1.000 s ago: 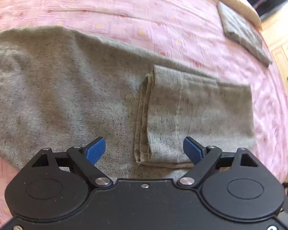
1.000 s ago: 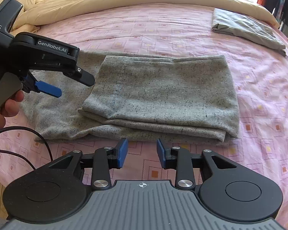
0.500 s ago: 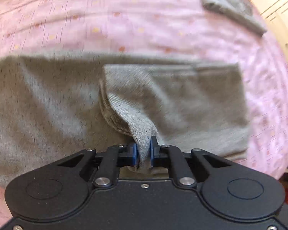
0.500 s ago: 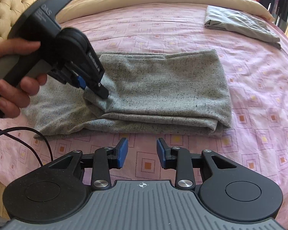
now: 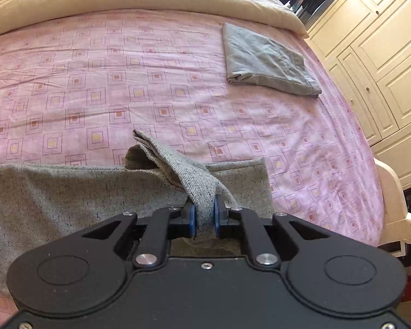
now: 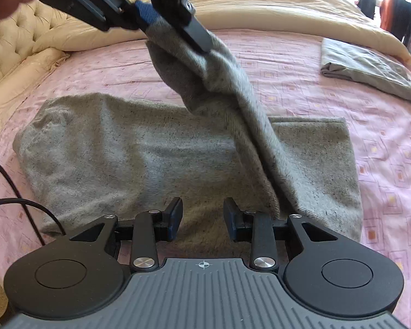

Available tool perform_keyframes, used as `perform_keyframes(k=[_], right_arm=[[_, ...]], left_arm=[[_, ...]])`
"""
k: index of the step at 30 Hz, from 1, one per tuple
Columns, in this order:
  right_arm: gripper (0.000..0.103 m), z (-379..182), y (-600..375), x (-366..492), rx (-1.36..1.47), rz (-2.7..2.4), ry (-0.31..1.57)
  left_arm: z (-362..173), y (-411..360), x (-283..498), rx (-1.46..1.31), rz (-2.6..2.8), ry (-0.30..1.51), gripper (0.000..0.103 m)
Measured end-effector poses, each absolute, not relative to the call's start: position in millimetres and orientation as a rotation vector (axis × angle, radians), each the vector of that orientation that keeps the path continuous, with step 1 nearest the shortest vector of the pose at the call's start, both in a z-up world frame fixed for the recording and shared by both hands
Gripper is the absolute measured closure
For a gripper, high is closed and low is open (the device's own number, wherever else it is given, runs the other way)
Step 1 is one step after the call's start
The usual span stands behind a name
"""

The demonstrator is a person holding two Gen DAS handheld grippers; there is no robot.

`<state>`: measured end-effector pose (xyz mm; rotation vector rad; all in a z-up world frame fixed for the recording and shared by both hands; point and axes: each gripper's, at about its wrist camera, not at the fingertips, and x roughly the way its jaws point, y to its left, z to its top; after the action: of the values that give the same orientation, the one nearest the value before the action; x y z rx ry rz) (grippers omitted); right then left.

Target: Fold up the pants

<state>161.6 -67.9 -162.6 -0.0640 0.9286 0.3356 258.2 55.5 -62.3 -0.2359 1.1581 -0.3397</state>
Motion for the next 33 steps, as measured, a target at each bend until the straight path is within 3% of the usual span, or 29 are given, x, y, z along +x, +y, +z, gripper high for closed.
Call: perform_keyframes(k=[4,6,7,10,21,26,30,33], right_arm=[[0.072,-181,-110,163,-0.208,0.014,0.925],[0.09,-186,-138,161,-0.166,0.0,0.917],[0.091,-187,-144,160,-0.177,0.022,0.922],[0.092,-188,-144,155,-0.247,0.084,0.908],[0.088,-165,-165,112,-0.06,0.287,1.051],[0.088,-137,-167,126,-0.003,0.27,0.911],[0.088,-150,-165,168,-0.018,0.273,0.902],[0.089,-184,-161,191,-0.078,0.23,1.071]], left_arm=[[-74,64,257,-0.26,-0.322,1.184,0.087],[-87,66,254,-0.272,-0.315,1.22,0.089],[-91,67,249,-0.262,-0.302,1.237,0.089],[-108,65,237,-0.186,-0.273,1.254,0.089],[-179,79,202,0.124,-0.109,1.375,0.089],[-176,96,207,0.051,-0.026,1.355,0.089],[-162,115,214,-0.119,0.064,1.311,0.087],[-158,119,225,-0.179,0.102,1.294,0.085]])
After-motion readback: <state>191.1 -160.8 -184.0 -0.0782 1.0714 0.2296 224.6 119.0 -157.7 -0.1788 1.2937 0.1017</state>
